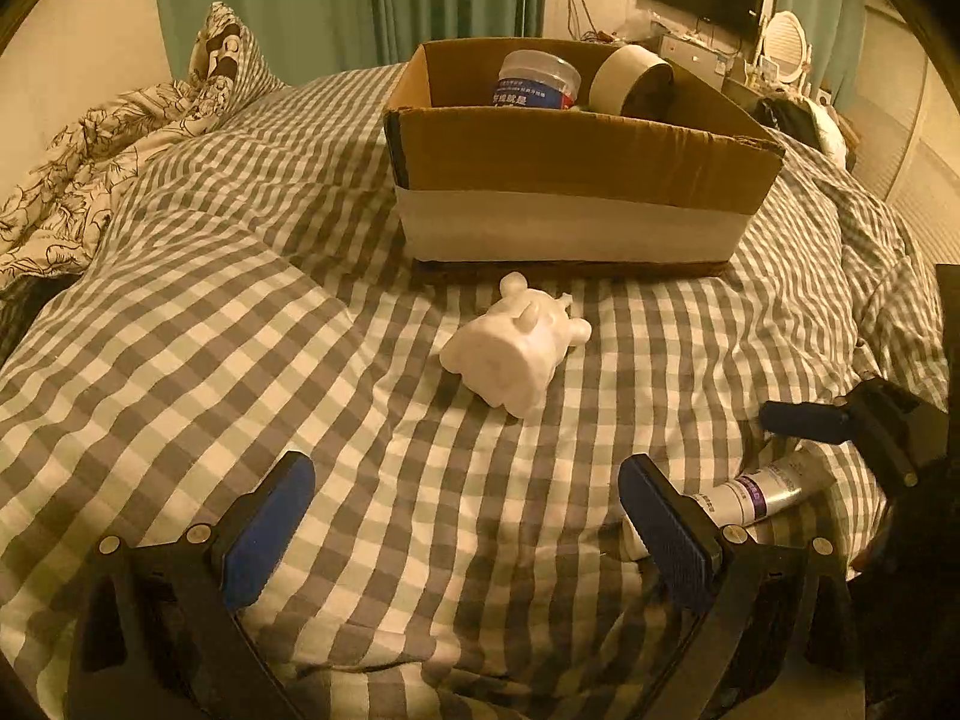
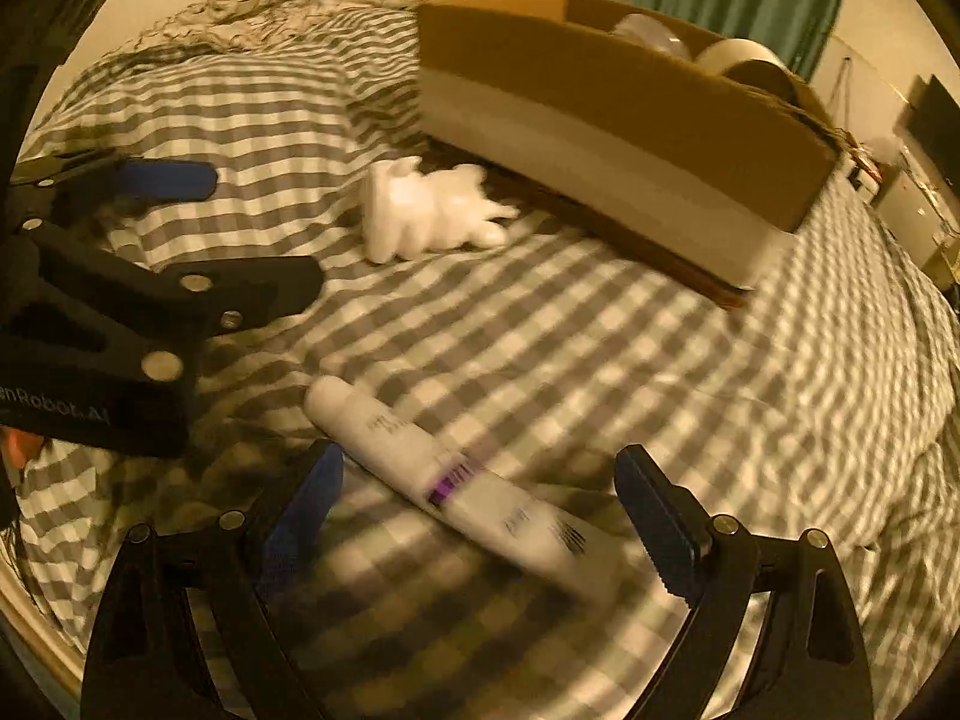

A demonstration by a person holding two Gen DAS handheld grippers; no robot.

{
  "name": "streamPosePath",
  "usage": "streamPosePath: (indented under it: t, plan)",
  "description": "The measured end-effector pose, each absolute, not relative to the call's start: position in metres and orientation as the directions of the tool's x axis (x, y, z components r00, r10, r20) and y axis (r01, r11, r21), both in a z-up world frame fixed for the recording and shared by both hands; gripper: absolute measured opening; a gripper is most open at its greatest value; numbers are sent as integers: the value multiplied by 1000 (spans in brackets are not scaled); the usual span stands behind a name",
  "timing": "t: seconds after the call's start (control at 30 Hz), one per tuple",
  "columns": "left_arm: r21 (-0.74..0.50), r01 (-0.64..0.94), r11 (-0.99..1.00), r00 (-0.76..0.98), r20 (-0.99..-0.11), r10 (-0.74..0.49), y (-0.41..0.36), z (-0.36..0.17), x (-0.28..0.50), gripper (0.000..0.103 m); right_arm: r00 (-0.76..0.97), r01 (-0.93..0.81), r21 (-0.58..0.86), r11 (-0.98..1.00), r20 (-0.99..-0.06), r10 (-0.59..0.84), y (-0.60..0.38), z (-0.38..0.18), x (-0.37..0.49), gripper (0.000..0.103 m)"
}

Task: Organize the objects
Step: 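Grasp the white cream tube with the right tool, then grasp the white figurine with the left tool while the right tool holds the tube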

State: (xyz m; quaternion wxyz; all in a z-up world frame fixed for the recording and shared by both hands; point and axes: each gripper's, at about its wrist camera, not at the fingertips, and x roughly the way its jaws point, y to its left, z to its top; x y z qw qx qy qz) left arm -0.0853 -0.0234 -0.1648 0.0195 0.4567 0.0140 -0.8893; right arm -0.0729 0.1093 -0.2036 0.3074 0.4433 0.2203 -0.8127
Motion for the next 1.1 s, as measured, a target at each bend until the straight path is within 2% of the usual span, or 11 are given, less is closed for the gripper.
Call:
streamPosePath:
  t: [0.1, 0.17, 0.37, 0.7, 0.97, 1.03, 1.1]
  plan:
    - [-12, 49, -999, -592, -806, -19, -25, -163, -85, 103, -398, 698, -48, -714, -856, -331, 104, -208, -77, 74]
    - [-16, 52, -998, -591, -806, -18, -27, -163, -86, 103, -393, 695, -34, -718, -854, -341, 105, -208, -77, 56]
    - [-7, 57, -998, -588, -808, -28, -25, -162, -87, 103, -413, 643, 51, -765, -817, -401, 128, -191, -85, 23]
    - [12, 19, -1000, -580, -815, -21, -9, -167, -115, 103, -495, 574, 78, -815, -760, -421, 158, -156, -98, 21]
    - [23, 33, -999, -539, -841, -37, -5, -195, -166, 103, -514, 534, 100, -839, -750, -416, 172, -152, -113, 21]
    - [-6, 42, -999, -529, -849, -18, -9, -204, -175, 101, -508, 530, 105, -842, -755, -414, 175, -155, -115, 21]
    - [-18, 39, -999, -531, -847, -6, -10, -206, -178, 94, -498, 525, 116, -843, -762, -415, 176, -159, -118, 21]
